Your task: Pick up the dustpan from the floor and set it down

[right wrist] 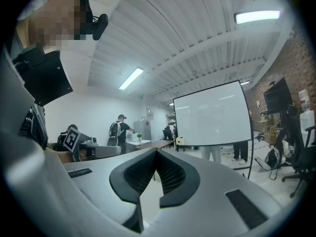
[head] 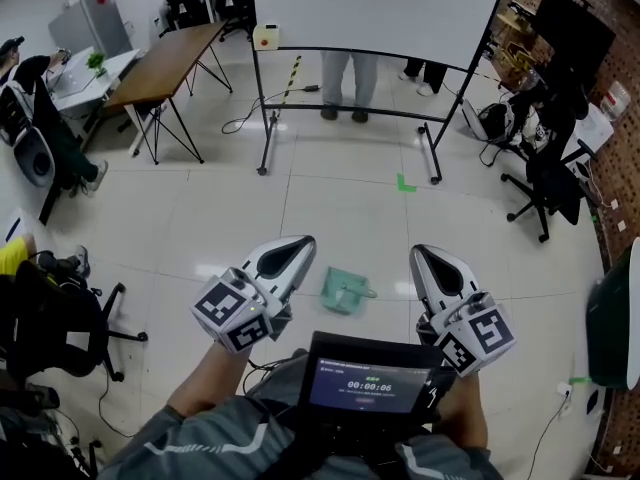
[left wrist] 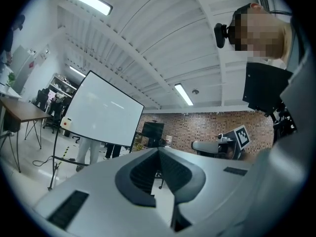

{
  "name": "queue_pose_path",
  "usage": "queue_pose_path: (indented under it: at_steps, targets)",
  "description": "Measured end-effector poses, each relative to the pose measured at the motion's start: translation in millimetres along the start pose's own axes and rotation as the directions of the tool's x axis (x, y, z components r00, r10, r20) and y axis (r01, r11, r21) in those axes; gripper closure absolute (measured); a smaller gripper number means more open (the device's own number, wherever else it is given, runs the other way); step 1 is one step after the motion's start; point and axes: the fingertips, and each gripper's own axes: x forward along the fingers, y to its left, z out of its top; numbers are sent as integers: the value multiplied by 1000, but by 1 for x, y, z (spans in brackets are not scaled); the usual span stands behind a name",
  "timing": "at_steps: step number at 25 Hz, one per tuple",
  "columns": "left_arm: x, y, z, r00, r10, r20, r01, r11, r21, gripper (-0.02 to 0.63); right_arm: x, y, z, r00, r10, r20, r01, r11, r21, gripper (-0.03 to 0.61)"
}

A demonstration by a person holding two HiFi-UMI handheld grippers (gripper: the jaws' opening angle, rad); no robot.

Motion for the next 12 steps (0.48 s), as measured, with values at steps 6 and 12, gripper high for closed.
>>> queue_pose_path:
  at_steps: [6,12]
  targets:
    - [3,3,2,1000,4,-1,-4,1000,17,589,4,-2,2,1000,7,15,-7,1000,0,560]
    - [2,5,1,1000,11,-5,-10,1000,15,589,4,-3,-1,1000,7,4,-7,1000,4,560]
